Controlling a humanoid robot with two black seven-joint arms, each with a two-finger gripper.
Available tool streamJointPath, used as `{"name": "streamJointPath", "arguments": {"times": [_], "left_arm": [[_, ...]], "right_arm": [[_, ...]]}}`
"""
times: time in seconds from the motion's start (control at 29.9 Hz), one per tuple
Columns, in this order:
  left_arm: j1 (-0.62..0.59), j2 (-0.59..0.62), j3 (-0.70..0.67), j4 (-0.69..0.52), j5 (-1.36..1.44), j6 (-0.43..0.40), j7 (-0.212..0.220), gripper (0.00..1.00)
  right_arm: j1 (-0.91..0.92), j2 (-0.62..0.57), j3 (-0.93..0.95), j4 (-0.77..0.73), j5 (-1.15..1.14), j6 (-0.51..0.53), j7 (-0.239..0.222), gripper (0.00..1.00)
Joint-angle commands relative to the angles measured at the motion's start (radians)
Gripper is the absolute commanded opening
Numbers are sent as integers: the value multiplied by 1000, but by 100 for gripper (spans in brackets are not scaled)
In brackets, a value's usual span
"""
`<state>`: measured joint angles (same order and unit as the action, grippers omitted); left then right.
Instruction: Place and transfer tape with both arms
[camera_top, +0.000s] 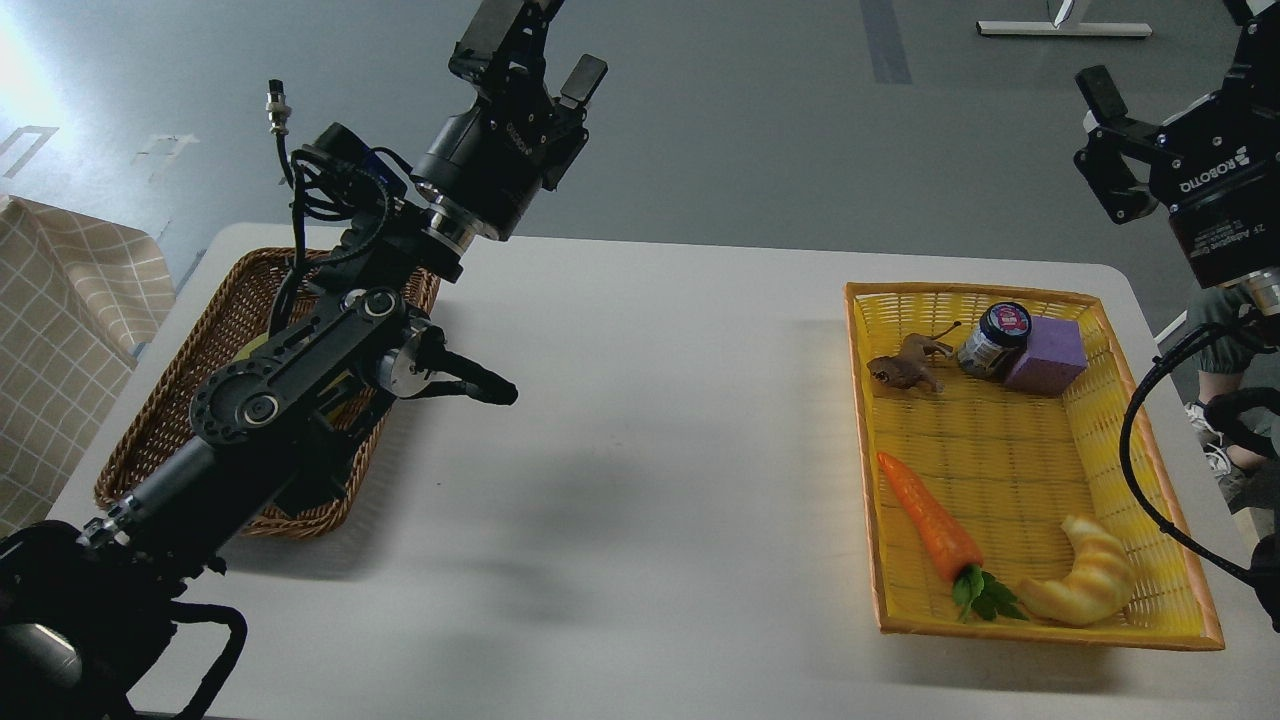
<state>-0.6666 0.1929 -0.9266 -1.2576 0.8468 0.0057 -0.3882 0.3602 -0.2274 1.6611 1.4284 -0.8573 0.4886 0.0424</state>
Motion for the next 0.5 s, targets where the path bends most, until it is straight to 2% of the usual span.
{"name": "streamJointPath", "arguments": {"times": [0.0, 0.2, 0.47], "left_arm": [[-2, -36, -50, 10, -9, -21, 6, 98], [12, -58, -54, 15, -12, -23, 6, 98], [58, -38, -121, 10, -12, -56, -1, 98]], "right_arm": [[22, 48, -18, -11, 3, 0, -30, 100], [58, 109, -49, -5, 3, -5, -33, 100], [131, 118, -153, -49, 0, -32, -33, 100]]}}
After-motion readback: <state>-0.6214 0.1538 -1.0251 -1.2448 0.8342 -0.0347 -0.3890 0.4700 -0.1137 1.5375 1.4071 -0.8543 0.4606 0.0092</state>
